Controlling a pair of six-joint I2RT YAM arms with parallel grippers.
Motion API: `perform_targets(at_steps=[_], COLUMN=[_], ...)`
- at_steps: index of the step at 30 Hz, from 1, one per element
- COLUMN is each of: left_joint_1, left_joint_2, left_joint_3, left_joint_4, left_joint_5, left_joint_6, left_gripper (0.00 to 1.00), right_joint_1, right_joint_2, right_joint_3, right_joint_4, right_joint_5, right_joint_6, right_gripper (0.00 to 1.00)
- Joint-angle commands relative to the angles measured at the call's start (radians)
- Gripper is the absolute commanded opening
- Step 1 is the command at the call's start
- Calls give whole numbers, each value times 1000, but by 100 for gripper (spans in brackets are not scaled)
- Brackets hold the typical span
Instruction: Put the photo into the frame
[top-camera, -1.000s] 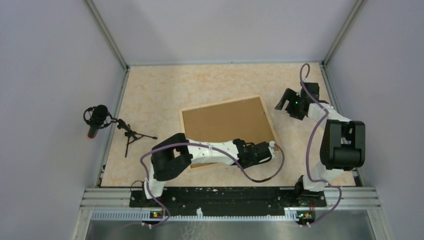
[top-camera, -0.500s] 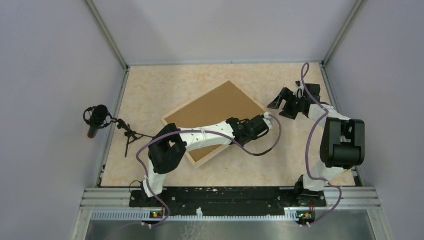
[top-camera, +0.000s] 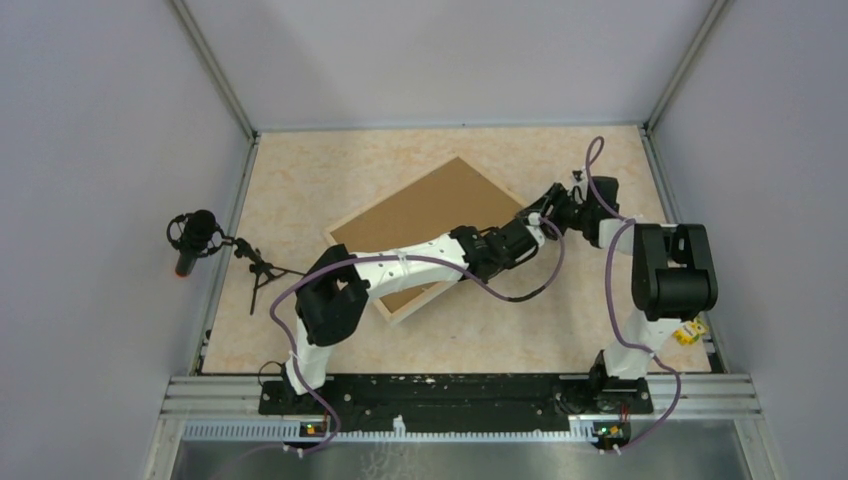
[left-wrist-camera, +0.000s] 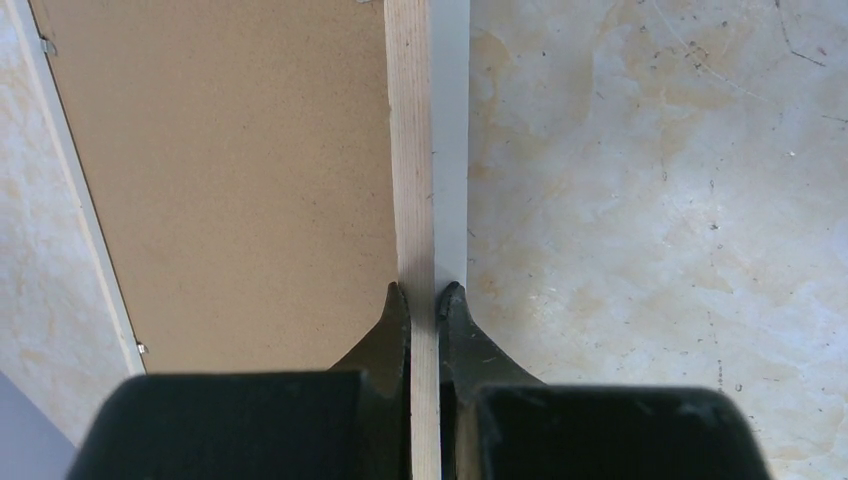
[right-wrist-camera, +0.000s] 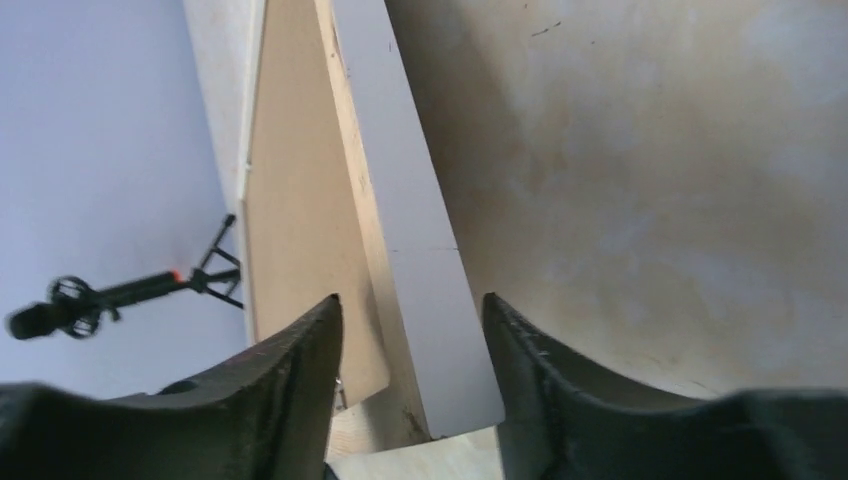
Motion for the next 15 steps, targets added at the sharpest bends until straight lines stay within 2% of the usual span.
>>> perform_targets(at_steps=[1, 5, 6, 7, 9, 11, 13, 15], left_joint_1=[1, 1, 0, -2, -11, -30, -54, -77], left_joint_2=[-44, -26, -21, -17, -21, -31, -37, -31], left_joint_3=[57, 61, 66, 70, 62, 36, -7, -46], left_joint_4=[26, 7, -3, -13, -23, -21, -15, -16], left_joint_5=[-134, -153, -158, -161, -170, -183, -235, -309], left_joint_6=[57, 47, 36, 26, 1, -12, -25, -37], left_gripper=[0, 0, 5, 14, 40, 57, 67, 72], right_joint_1=[13, 56, 58, 59, 60, 60, 60, 61], right_joint_2=[-46, -59, -61, -67, -85, -103, -114, -117], right_joint_3=[-51, -101, -107, -115, -142, -160, -165, -164], right_joint_4=[198, 300, 314, 327, 361, 372, 363, 365], right_joint_5=[-10, -8, -8, -4, 14, 35, 44, 44], right_joint_6=[178, 304, 327, 348, 390, 413, 421, 428], right_gripper=[42, 22, 16, 11, 0, 0, 0, 0])
